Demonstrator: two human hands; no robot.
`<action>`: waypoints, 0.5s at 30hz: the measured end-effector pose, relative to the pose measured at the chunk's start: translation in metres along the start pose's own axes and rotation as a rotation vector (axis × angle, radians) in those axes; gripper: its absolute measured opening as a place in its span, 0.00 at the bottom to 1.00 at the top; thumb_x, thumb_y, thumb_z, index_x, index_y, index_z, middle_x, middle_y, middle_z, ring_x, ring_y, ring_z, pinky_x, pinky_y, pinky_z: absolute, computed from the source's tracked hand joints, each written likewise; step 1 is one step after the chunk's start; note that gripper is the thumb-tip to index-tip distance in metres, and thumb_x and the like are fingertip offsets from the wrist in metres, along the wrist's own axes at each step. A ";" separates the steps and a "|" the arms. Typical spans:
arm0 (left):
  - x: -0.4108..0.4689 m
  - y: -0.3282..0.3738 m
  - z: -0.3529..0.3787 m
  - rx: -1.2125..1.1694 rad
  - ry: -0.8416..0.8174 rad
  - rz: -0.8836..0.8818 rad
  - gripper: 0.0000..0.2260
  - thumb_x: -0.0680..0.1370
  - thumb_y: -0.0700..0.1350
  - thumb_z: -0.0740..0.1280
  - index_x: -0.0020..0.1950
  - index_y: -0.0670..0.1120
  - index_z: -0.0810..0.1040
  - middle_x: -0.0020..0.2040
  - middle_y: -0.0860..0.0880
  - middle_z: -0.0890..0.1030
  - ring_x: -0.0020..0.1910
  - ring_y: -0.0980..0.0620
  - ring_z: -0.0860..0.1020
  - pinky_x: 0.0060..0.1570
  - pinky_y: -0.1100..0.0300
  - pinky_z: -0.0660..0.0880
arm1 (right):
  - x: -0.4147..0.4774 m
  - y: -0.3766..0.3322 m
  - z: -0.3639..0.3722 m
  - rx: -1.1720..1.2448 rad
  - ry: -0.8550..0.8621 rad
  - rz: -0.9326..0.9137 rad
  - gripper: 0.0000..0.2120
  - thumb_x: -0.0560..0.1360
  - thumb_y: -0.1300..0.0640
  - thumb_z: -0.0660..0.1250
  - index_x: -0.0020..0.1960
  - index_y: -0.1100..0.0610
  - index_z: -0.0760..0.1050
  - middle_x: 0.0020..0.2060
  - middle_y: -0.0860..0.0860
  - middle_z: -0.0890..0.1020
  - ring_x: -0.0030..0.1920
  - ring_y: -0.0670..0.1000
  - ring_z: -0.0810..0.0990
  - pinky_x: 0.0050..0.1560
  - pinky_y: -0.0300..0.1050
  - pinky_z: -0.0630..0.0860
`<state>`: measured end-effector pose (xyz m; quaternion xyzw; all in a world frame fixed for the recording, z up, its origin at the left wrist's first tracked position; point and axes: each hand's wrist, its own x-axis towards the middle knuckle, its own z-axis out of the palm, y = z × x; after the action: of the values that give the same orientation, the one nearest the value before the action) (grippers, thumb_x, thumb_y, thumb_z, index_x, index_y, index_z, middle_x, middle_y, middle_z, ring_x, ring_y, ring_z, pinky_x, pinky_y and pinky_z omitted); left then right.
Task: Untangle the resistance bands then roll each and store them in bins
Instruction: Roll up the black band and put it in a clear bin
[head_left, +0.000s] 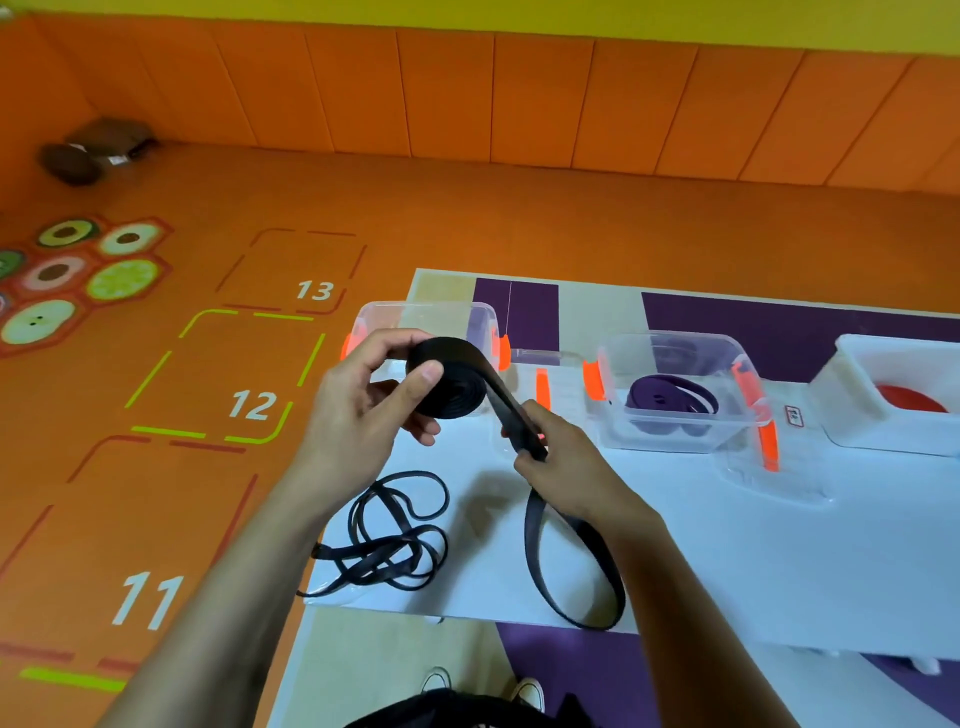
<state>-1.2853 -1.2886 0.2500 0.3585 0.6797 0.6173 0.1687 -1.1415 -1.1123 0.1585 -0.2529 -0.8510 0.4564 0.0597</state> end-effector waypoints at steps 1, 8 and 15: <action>0.000 0.000 0.001 -0.028 0.035 0.003 0.11 0.79 0.46 0.68 0.60 0.47 0.78 0.52 0.44 0.82 0.30 0.41 0.82 0.33 0.46 0.82 | -0.001 0.009 0.000 0.006 -0.028 0.039 0.12 0.74 0.62 0.62 0.48 0.44 0.71 0.46 0.50 0.80 0.46 0.55 0.77 0.45 0.47 0.74; 0.005 -0.003 -0.015 -0.160 0.229 0.004 0.11 0.82 0.44 0.65 0.63 0.41 0.76 0.51 0.43 0.82 0.28 0.46 0.80 0.31 0.57 0.79 | -0.038 0.098 0.013 -0.161 -0.204 0.319 0.06 0.75 0.53 0.69 0.42 0.54 0.77 0.35 0.50 0.82 0.38 0.50 0.81 0.41 0.46 0.75; 0.006 -0.004 -0.007 -0.165 0.279 0.031 0.07 0.82 0.45 0.66 0.59 0.48 0.78 0.52 0.41 0.82 0.28 0.47 0.80 0.31 0.58 0.80 | -0.054 0.139 0.024 -0.456 -0.188 0.497 0.11 0.71 0.55 0.68 0.34 0.48 0.68 0.37 0.46 0.80 0.41 0.54 0.78 0.45 0.46 0.71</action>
<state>-1.2954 -1.2888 0.2483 0.2648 0.6379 0.7173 0.0920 -1.0505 -1.0936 0.0394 -0.4159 -0.8453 0.2764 -0.1901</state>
